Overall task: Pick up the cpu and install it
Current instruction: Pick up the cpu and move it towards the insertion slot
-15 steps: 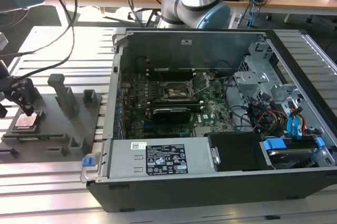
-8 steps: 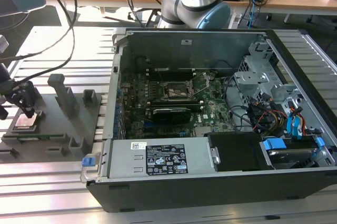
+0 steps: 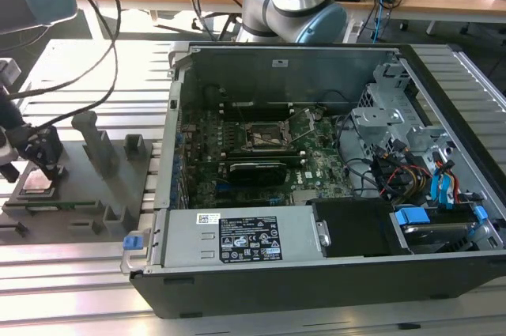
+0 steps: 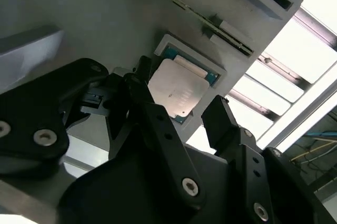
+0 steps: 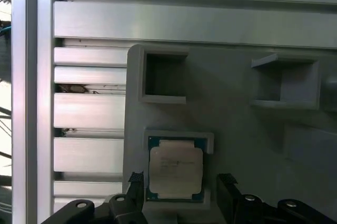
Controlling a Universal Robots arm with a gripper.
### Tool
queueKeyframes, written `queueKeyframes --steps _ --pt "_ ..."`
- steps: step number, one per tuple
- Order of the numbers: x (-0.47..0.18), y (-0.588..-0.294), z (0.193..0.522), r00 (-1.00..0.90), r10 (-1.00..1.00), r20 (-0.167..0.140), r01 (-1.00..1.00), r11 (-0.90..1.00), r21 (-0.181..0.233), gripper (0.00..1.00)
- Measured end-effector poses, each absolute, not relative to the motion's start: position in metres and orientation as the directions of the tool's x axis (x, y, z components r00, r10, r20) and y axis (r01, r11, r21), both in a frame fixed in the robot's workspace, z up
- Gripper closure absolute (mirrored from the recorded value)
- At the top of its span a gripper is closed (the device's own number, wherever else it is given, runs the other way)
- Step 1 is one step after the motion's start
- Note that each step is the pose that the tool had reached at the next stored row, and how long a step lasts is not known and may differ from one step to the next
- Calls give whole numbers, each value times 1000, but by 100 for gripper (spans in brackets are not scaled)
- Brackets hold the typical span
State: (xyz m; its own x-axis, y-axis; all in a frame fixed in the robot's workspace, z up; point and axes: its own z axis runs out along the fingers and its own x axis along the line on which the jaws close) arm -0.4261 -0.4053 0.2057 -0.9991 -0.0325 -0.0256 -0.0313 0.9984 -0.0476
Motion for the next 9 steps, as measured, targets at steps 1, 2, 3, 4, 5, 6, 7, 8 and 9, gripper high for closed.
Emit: queueKeyframes --steps 1,2,3,4,5,6,7,8,9 --pt "-426 -405 202 -999 -33 -26 -31 998 -48 34" --pt "-425 -405 200 -999 -33 -26 -32 998 -48 34" --pt "-424 -405 199 -999 -33 -25 -32 998 -48 34" --pt "-424 -405 198 -999 -33 -26 -32 998 -49 34" --pt "-423 -405 198 -999 -33 -26 -32 998 -50 34" --pt "-423 -405 197 -999 -33 -26 -32 998 -51 34" --pt "-423 -405 196 -999 -33 -25 -32 998 -53 34" --pt "-423 -405 195 -999 -34 -26 -32 998 -54 34" --pt "-423 -404 194 -999 -34 -25 -32 998 -55 34"
